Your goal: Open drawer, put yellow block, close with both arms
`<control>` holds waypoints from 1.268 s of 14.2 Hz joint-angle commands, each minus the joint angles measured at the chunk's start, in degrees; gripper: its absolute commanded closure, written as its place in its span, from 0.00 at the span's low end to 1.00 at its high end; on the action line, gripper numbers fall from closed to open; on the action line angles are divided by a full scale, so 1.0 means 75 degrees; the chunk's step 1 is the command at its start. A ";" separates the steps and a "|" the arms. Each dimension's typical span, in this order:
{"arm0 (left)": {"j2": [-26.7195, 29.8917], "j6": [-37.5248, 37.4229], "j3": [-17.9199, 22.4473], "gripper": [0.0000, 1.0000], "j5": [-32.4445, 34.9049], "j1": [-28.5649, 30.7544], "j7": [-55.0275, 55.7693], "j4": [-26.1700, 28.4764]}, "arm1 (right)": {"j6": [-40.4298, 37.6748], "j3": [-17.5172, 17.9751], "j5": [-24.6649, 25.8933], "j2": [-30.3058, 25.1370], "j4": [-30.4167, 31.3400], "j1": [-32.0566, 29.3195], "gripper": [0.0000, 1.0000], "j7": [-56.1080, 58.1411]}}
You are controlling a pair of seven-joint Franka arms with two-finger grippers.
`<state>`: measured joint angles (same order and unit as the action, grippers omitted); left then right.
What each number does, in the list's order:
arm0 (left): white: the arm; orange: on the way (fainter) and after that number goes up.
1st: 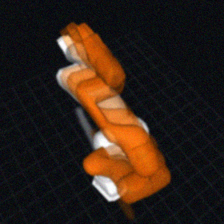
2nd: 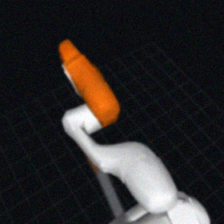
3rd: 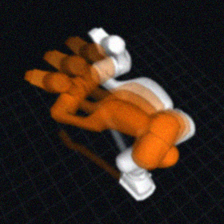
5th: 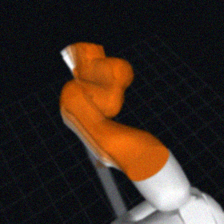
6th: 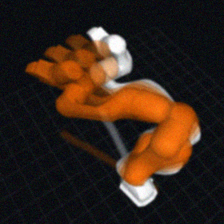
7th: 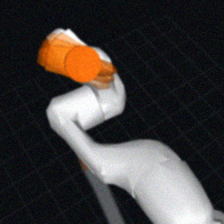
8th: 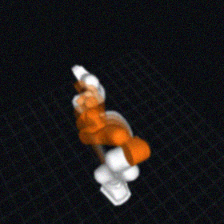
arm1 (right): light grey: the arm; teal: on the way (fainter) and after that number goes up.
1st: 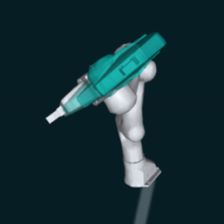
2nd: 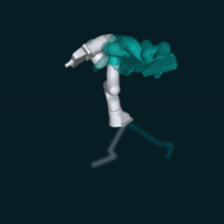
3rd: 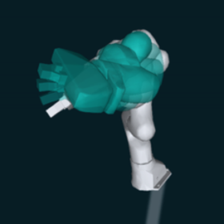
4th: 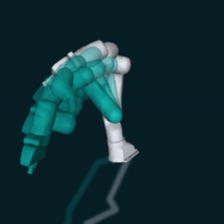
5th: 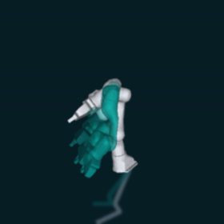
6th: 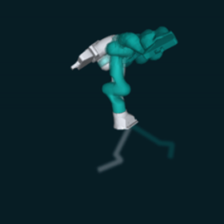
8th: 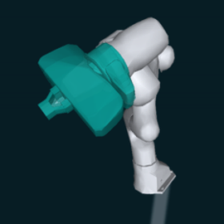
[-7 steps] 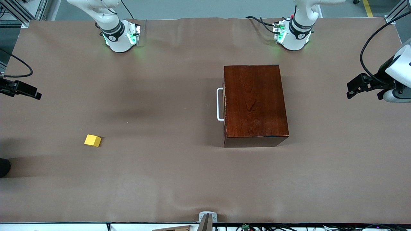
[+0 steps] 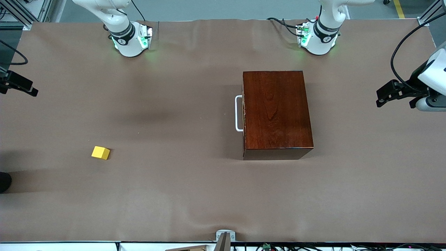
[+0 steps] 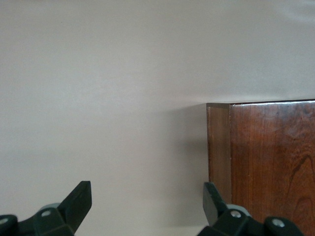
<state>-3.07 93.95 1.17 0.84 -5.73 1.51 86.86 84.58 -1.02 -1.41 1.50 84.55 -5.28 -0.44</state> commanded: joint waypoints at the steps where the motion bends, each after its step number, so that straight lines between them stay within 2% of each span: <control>1: 0.0094 -0.0011 0.0009 0.00 -0.0112 0.0003 0.0208 0.0056 | -0.0027 0.0042 -0.0047 -0.0012 0.0058 -0.0058 0.00 -0.0011; 9: -0.0047 0.0012 -0.0003 0.00 -0.0135 -0.0009 0.0290 -0.0026 | 0.0101 0.0030 -0.0059 0.0093 0.0070 -0.0070 0.00 0.0000; 12: -0.0164 0.0000 -0.0061 0.00 -0.0229 -0.0137 0.0442 -0.0026 | 0.0650 0.0019 -0.0082 0.0327 0.0070 -0.0151 0.00 -0.0023; 15: -0.0269 0.0012 -0.0658 0.00 -0.0415 -0.0173 0.0969 -0.0050 | 0.1062 -0.0005 -0.0082 0.0631 0.0070 -0.0187 0.00 -0.0035; 18: -0.0561 0.0047 -0.1606 0.00 -0.0475 -0.0313 0.2453 -0.0061 | 0.1553 -0.0017 -0.0082 0.1088 0.0070 -0.0199 0.00 -0.0035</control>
<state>-5.50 93.99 -7.36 -2.07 -7.28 13.58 87.09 94.29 -1.79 -1.42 7.63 85.41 -5.66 -0.49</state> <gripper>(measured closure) 0.000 0.000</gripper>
